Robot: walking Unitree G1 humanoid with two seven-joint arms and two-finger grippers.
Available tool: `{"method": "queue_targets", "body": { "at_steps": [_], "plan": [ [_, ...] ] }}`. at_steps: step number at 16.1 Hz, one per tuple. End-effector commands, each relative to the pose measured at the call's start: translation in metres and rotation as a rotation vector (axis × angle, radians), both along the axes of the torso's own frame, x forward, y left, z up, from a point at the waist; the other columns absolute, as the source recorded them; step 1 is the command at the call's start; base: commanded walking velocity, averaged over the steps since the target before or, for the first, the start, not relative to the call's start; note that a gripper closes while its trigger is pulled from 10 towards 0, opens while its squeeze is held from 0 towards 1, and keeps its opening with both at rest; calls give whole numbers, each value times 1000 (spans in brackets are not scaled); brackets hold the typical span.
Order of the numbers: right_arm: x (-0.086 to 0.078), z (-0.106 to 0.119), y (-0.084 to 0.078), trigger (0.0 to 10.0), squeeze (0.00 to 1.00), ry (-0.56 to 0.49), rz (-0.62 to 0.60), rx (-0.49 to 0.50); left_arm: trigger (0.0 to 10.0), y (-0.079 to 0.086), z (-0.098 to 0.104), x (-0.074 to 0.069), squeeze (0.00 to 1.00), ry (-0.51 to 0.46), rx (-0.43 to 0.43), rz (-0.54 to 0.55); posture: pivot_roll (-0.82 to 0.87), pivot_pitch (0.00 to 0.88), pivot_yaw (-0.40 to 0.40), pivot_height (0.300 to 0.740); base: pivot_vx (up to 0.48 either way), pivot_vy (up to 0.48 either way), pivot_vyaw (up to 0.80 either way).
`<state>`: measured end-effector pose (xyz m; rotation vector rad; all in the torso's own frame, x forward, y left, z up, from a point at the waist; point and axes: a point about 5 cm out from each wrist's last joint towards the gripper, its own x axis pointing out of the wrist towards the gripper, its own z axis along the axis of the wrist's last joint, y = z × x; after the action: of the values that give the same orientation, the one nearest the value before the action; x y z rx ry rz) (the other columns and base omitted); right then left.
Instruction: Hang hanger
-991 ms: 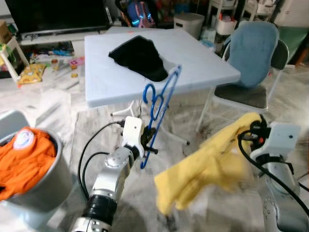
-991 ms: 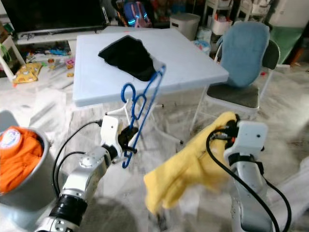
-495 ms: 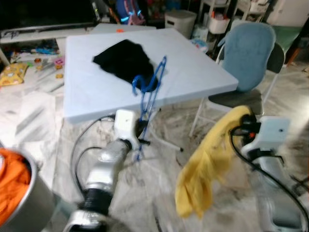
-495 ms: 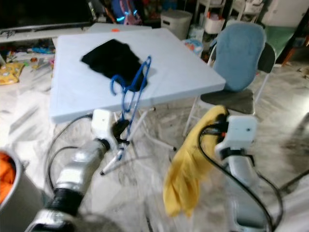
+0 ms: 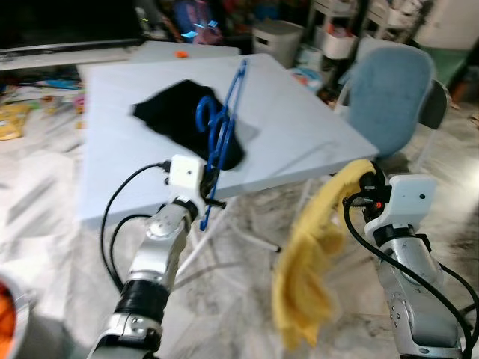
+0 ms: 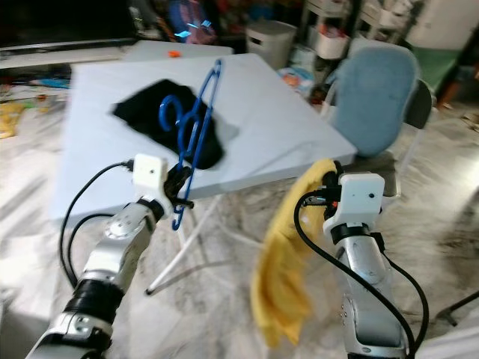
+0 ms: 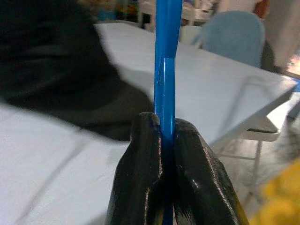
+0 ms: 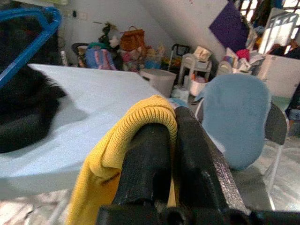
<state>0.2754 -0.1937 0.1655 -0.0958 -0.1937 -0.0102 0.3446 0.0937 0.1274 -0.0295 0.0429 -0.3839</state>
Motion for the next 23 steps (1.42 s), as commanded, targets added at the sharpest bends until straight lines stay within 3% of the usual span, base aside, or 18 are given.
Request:
{"method": "queue_targets", "body": {
  "at_steps": [1,12,17,18,20,23],
  "plan": [
    [1,10,-2,10000,0,-46,-6,-7,10000,-4,0,1,0,-5,5,-16,13,0,-59,740,480,0,531],
    [9,11,-5,10000,0,-54,-34,19,10000,-2,4,10,0,-20,5,14,23,0,-60,740,470,0,203],
    [11,11,-6,10000,0,-38,-27,25,10000,-4,3,9,0,-34,14,53,15,0,-65,740,63,0,0],
    [18,17,-10,10000,0,-42,-31,-23,10000,-5,3,9,0,-34,14,52,15,0,-67,740,0,0,0],
    [32,32,-16,10000,0,-67,-55,-18,10000,-7,3,9,0,-34,13,51,10,0,-65,740,0,0,0],
    [62,58,5,10000,0,-107,42,4,10000,-10,2,9,0,-37,13,53,18,0,-74,740,0,0,0]
  ]
}}
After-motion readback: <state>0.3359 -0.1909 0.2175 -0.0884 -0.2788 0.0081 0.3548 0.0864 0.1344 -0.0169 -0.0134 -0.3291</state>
